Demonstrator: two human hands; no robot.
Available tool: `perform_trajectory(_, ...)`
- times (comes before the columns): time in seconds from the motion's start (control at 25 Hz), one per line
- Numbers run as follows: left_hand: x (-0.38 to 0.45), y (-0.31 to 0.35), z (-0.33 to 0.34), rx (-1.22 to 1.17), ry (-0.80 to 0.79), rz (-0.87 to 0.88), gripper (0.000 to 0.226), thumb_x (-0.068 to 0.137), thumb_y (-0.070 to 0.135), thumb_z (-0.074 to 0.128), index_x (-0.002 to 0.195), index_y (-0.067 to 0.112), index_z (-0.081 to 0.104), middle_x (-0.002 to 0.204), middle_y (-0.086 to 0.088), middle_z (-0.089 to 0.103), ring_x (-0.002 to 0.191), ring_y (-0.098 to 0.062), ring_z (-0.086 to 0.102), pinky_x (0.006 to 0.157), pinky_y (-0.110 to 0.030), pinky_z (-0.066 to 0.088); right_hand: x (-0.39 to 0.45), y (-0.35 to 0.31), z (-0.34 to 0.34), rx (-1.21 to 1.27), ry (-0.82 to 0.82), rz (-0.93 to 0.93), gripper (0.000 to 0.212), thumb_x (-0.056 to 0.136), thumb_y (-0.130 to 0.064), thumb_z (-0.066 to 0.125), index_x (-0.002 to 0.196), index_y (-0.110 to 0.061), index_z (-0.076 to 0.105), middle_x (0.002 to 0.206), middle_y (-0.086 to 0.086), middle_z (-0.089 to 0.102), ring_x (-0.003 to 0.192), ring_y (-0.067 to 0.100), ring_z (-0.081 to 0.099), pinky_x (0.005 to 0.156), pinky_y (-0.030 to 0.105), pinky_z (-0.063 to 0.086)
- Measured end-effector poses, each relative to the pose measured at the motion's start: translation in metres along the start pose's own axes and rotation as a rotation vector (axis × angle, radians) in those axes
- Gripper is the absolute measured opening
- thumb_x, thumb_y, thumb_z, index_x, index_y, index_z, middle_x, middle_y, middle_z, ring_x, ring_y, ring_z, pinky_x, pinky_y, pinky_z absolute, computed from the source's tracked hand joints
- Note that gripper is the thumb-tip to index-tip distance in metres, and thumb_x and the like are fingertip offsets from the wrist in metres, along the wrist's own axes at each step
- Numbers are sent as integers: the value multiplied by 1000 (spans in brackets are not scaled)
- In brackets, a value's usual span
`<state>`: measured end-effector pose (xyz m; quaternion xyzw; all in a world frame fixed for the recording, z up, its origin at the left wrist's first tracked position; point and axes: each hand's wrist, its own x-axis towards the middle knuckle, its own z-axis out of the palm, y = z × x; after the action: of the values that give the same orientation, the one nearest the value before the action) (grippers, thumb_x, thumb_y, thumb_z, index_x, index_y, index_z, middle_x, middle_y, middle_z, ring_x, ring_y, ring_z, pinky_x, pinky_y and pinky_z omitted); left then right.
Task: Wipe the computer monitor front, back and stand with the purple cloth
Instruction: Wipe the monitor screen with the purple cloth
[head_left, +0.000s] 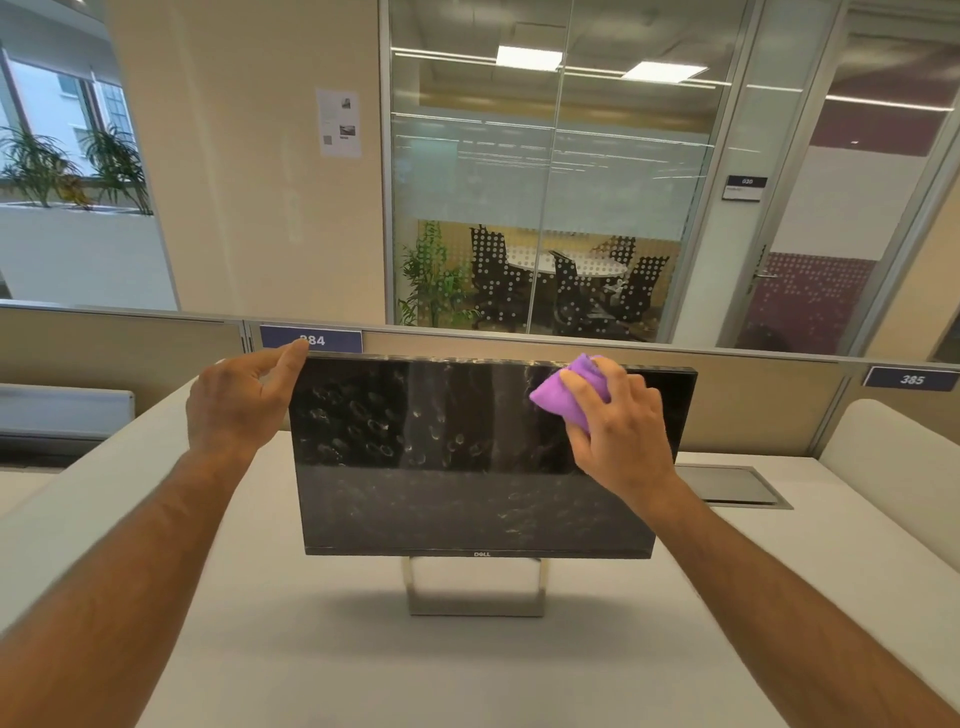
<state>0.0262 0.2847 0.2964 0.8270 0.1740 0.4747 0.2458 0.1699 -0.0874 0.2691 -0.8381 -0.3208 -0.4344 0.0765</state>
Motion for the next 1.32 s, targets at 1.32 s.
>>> perform_trajectory(1.32, 5, -7, -2, 19, -57, 9, 53, 94, 61, 42, 117, 23, 72, 114, -6, 72, 97, -28, 66, 81, -42, 54, 19, -47, 2, -141, -165, -550, 65, 74, -28, 80, 132, -17, 54, 138, 18, 48, 111, 35, 52, 83, 47, 49)
